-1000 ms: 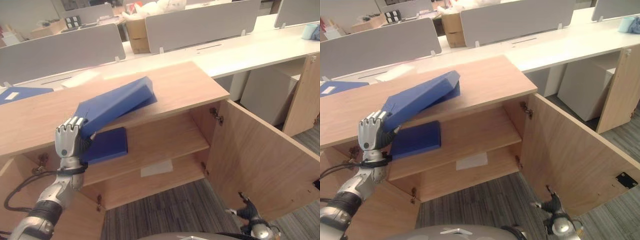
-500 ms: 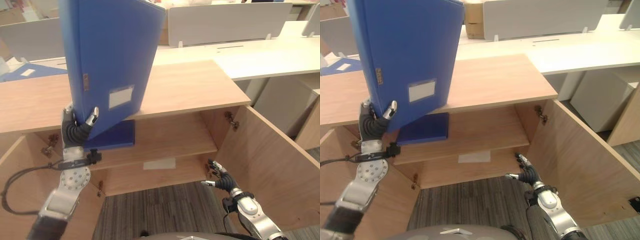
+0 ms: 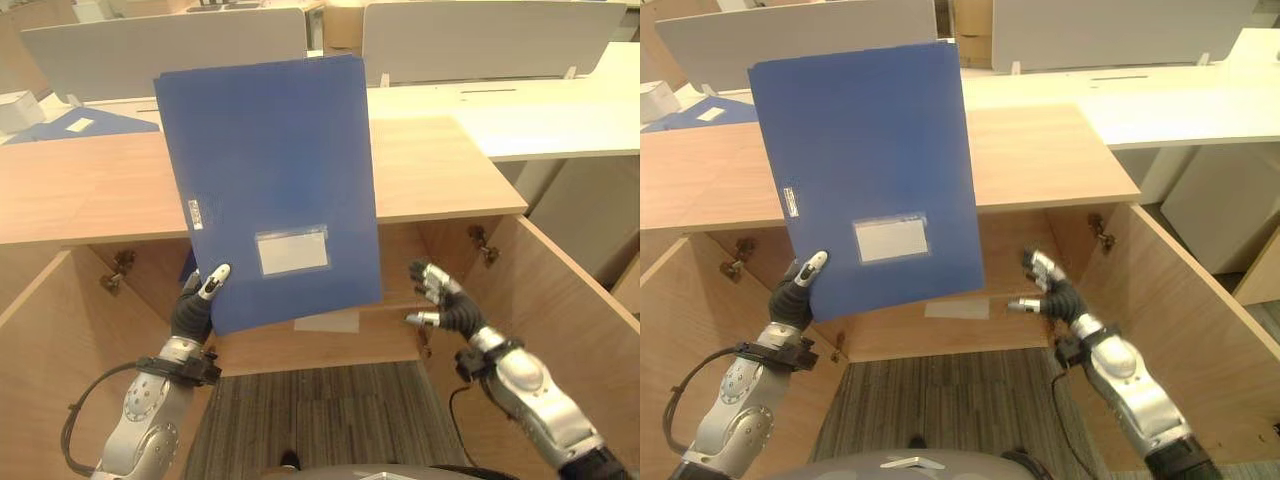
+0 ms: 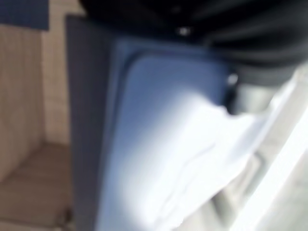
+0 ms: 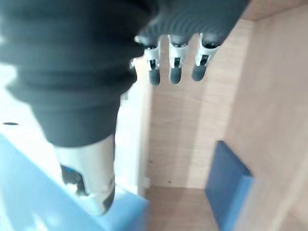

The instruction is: Put the empty folder in the office cabinet

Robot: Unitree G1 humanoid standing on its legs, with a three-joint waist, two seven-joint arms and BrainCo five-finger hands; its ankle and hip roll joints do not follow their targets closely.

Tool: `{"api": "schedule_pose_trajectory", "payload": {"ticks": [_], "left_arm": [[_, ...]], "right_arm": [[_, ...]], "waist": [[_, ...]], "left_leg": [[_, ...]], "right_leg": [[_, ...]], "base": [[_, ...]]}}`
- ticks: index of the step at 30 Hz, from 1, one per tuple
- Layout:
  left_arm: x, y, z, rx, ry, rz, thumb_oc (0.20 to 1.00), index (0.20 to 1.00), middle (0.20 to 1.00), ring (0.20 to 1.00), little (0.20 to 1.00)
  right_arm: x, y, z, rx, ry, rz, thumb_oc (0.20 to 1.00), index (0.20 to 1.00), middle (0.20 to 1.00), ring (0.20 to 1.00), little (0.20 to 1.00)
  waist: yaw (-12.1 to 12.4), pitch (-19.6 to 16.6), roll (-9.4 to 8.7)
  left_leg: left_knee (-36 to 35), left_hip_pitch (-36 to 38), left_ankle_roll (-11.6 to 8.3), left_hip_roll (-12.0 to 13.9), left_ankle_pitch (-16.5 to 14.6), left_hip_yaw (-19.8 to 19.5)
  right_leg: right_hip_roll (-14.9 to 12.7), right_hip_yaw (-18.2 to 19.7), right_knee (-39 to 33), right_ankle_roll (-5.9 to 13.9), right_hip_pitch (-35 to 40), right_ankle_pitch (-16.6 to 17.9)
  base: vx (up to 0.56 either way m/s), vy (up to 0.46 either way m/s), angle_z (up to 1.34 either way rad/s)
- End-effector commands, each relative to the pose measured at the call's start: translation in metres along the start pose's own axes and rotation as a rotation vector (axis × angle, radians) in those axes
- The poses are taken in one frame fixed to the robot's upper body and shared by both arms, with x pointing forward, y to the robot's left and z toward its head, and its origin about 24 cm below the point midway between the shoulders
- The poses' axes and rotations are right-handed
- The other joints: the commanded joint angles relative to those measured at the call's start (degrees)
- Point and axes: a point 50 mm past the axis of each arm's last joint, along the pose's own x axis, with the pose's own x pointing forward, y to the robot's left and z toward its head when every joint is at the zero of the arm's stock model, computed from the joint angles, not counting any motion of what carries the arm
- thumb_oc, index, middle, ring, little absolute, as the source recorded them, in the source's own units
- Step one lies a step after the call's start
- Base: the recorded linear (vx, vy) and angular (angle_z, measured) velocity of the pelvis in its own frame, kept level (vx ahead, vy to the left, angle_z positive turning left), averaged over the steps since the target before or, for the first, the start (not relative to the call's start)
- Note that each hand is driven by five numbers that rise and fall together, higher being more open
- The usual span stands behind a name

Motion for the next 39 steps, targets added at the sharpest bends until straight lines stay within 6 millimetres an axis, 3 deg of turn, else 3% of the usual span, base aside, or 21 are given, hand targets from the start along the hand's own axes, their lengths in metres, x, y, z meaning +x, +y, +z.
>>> {"api": "schedule_pose_trajectory", "payload": {"ticks": [1,3,11,18,36,37,39], "left_arm": [[0.025,-0.003,0.044,0.145,-0.193,-0.128,0.200,0.200,0.200,0.200,0.200],[0.028,-0.002,0.049,0.199,-0.197,-0.130,0.200,0.200,0.200,0.200,0.200],[0.039,0.000,0.058,0.338,-0.196,-0.147,0.200,0.200,0.200,0.200,0.200],[0.048,-0.007,0.061,0.382,-0.229,-0.185,0.200,0.200,0.200,0.200,0.200],[0.070,-0.029,0.044,0.339,-0.192,-0.278,0.200,0.200,0.200,0.200,0.200],[0.071,-0.031,0.040,0.311,-0.179,-0.287,0.200,0.200,0.200,0.200,0.200],[0.070,-0.032,0.038,0.293,-0.168,-0.289,0.200,0.200,0.200,0.200,0.200]], "right_arm": [[0.018,-0.016,0.052,0.011,-0.273,-0.064,1.000,1.000,1.000,1.000,1.000],[0.024,-0.022,0.074,0.005,-0.342,-0.079,1.000,1.000,1.000,1.000,1.000],[0.056,-0.023,0.114,0.054,-0.407,-0.060,1.000,1.000,1.000,1.000,1.000],[0.079,-0.010,0.114,0.147,-0.348,-0.030,1.000,1.000,1.000,1.000,1.000],[0.100,0.028,0.108,0.222,-0.288,0.067,1.000,1.000,1.000,1.000,1.000],[0.101,0.031,0.106,0.219,-0.280,0.068,0.200,0.200,0.200,0.200,0.200],[0.100,0.031,0.104,0.207,-0.280,0.067,0.200,0.200,0.200,0.200,0.200]], "waist": [[0.68,0.09,-2.68],[1.45,-0.24,-2.73],[3.69,-0.82,-3.26],[4.51,-1.12,-3.45],[3.50,-1.46,-3.37],[3.35,-1.35,-3.32],[3.25,-1.28,-3.30]], "left_leg": [[0.06,2.47,0.49,-0.48,-8.14,-1.50],[0.06,2.25,0.39,-0.49,-8.08,-1.55],[0.06,1.68,0.34,-0.61,-7.95,-2.23],[0.06,1.53,0.27,-0.58,-7.70,-2.50],[0.06,2.10,0.19,-0.36,-7.83,-1.52],[0.06,2.16,0.25,-0.32,-7.86,-1.38],[0.06,2.21,0.26,-0.27,-7.89,-1.29]], "right_leg": [[-4.36,-1.71,0.16,2.73,-0.13,-1.12],[-4.48,-1.86,0.16,2.85,-0.31,-0.99],[-4.62,-2.70,0.16,2.79,-0.34,-1.03],[-4.74,-2.92,0.16,2.73,-0.31,-0.89],[-4.57,-1.92,0.16,2.43,-0.30,-0.83],[-4.54,-1.82,0.16,2.36,-0.32,-0.83],[-4.55,-1.76,0.16,2.35,-0.31,-0.87]], "base": [[0.00,0.000,0.00],[0.04,0.013,0.03],[0.02,0.002,0.04],[0.02,-0.003,0.07],[0.00,-0.001,0.00],[0.00,0.000,0.00],[0.00,0.000,0.00]]}}
